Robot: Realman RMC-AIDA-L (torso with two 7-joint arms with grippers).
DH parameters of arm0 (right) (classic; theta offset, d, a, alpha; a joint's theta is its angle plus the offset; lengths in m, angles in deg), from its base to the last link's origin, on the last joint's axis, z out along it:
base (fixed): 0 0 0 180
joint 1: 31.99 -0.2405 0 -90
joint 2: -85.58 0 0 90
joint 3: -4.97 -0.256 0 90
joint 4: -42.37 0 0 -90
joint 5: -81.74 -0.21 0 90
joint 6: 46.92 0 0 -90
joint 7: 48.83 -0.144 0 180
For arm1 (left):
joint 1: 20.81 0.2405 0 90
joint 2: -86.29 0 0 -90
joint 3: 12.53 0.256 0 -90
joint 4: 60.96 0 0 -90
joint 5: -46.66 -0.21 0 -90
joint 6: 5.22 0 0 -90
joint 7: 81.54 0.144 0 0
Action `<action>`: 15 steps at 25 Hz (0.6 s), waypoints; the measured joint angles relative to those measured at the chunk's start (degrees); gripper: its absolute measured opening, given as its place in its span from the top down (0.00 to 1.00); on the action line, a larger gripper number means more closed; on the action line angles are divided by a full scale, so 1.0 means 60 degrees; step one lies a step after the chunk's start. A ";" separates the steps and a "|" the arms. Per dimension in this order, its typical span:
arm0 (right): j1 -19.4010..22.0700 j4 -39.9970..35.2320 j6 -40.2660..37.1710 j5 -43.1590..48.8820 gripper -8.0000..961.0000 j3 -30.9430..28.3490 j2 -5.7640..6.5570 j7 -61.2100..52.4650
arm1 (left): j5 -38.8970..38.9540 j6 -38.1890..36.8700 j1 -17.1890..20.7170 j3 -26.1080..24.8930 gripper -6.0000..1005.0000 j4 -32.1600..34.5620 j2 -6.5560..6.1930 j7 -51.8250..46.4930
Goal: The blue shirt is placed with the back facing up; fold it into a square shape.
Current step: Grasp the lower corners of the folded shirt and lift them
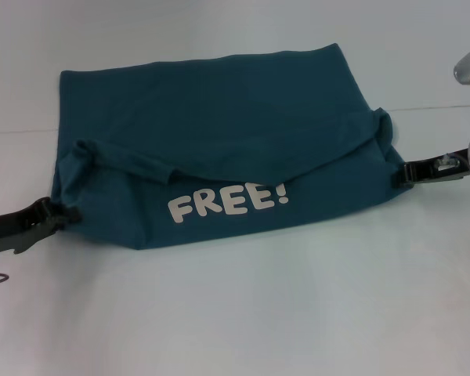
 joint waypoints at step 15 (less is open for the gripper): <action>0.1144 -0.2765 -0.5874 0.0036 0.95 -0.0010 0.0064 -0.0632 | -0.1920 -0.3870 0.0878 -0.0344 0.96 0.2196 -0.0178 -0.0499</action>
